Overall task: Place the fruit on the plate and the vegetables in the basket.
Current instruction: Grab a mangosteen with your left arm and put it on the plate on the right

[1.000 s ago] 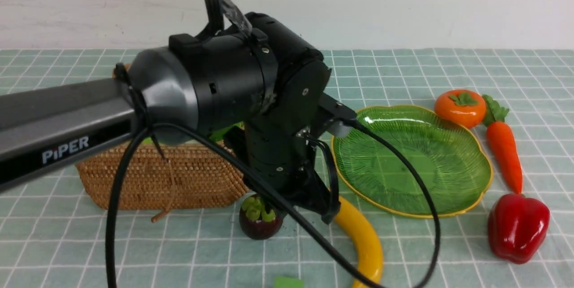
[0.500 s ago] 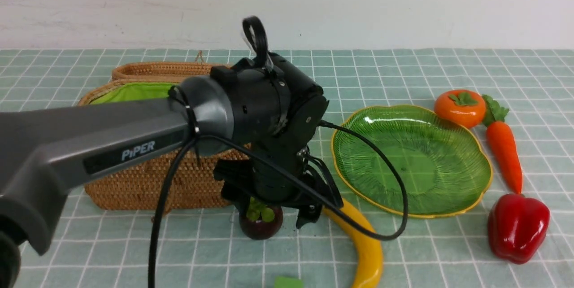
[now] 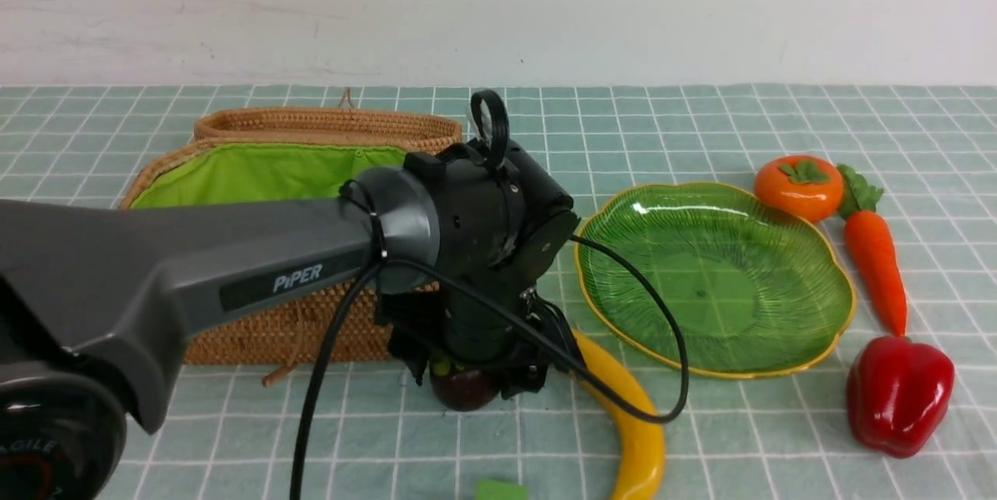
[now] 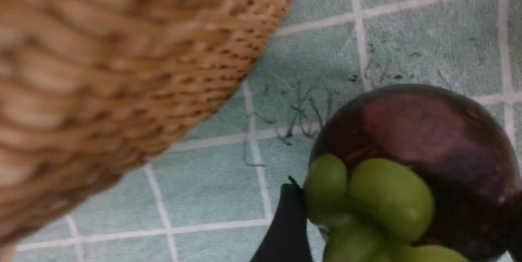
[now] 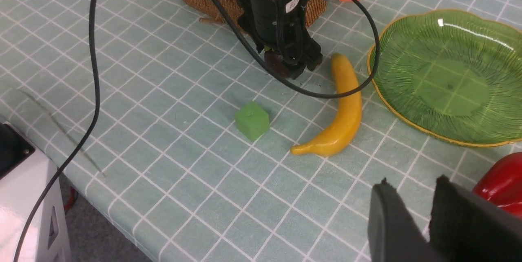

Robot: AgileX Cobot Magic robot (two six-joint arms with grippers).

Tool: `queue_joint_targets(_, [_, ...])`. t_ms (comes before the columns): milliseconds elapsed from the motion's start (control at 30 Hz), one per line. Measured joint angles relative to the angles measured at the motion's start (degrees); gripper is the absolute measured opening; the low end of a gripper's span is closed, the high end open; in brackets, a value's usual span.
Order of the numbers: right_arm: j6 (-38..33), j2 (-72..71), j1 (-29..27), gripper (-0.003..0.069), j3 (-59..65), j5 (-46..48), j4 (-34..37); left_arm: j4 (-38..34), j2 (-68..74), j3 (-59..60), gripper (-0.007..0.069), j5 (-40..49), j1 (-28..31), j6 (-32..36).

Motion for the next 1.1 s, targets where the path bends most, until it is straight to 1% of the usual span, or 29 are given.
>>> queue_joint_targets(100, [-0.02, 0.0, 0.13, 0.0169, 0.0, 0.0, 0.15, -0.49, 0.06, 0.0, 0.0563, 0.01, 0.0, -0.16])
queue_joint_targets(167, [-0.02, 0.0, 0.18, 0.0169, 0.0, 0.0, 0.2, -0.75, 0.06, 0.0, 0.0562, 0.01, 0.0, -0.22])
queue_joint_targets(200, [-0.02, 0.0, 0.24, 0.0169, 0.0, 0.0, 0.2, -1.33, 0.14, 0.0, 0.0536, 0.07, 0.0, -0.27])
queue_joint_targets(233, [-0.02, 0.0, 0.24, 0.0169, 0.0, 0.0, 0.2, -1.31, 0.14, 0.0, 0.0526, 0.14, 0.0, -0.27])
queue_joint_targets(433, [-0.02, 0.0, 0.24, 0.0169, 0.0, 0.0, 0.14, -2.15, -0.41, -0.06, 0.0526, 1.48, -0.16, -0.27])
queue_joint_targets(467, [-0.02, 0.0, 0.24, 0.0169, 0.0, 0.0, 0.03, -2.33, -1.69, -0.55, 0.0526, 2.56, -0.74, -0.27])
queue_joint_targets(567, [-0.02, 0.0, 0.24, 0.0171, 0.0, 0.0, -0.25, -2.18, -4.7, -2.51, 0.0526, 2.12, -2.53, 0.85])
queue_joint_targets(700, [2.0, 0.0, 0.24, 0.0171, 0.0, -0.7, -2.19, -3.5, -6.78, -6.63, 0.0526, -2.45, -4.82, 6.68])
queue_joint_targets(733, [4.94, 0.0, 0.24, 0.0172, 0.0, -2.35, -4.39, -5.92, -6.5, -9.07, 0.0526, -6.08, -5.32, 10.61])
queue_joint_targets(767, [5.32, 0.0, 0.24, 0.0172, 0.0, -2.55, -5.03, -6.29, -6.21, -9.66, 0.0526, -7.01, -5.38, 11.1])
queue_joint_targets(800, [8.5, 0.0, 0.24, 0.0174, 0.0, -4.18, -7.64, -8.82, -4.51, -11.74, 0.0526, -10.34, -5.38, 14.75])
queue_joint_targets(833, [11.12, 0.0, 0.24, 0.0175, 0.0, -4.99, -9.38, -10.33, -2.67, -13.85, 0.0526, -13.5, -5.09, 16.97])
queue_joint_targets(867, [12.29, 0.0, 0.24, 0.0174, 0.0, -5.45, -10.25, -11.44, -1.3, -15.0, 0.0526, -15.12, -4.86, 18.42])
queue_joint_targets(933, [13.47, 0.0, 0.24, 0.0174, 0.0, -5.6, -11.28, -12.45, 0.94, -16.71, 0.0526, -17.1, -4.39, 19.54])
queue_joint_targets(1000, [14.52, 0.0, 0.24, 0.0174, 0.0, -5.65, -11.69, -15.08, 6.34, -20.69, 0.0526, -19.23, -3.42, 22.05])
queue_joint_targets(1100, [14.83, 0.0, 0.24, 0.0174, 0.0, -5.65, -11.6, -15.89, 10.25, -23.15, 0.0526, -20.1, -3.1, 23.9])
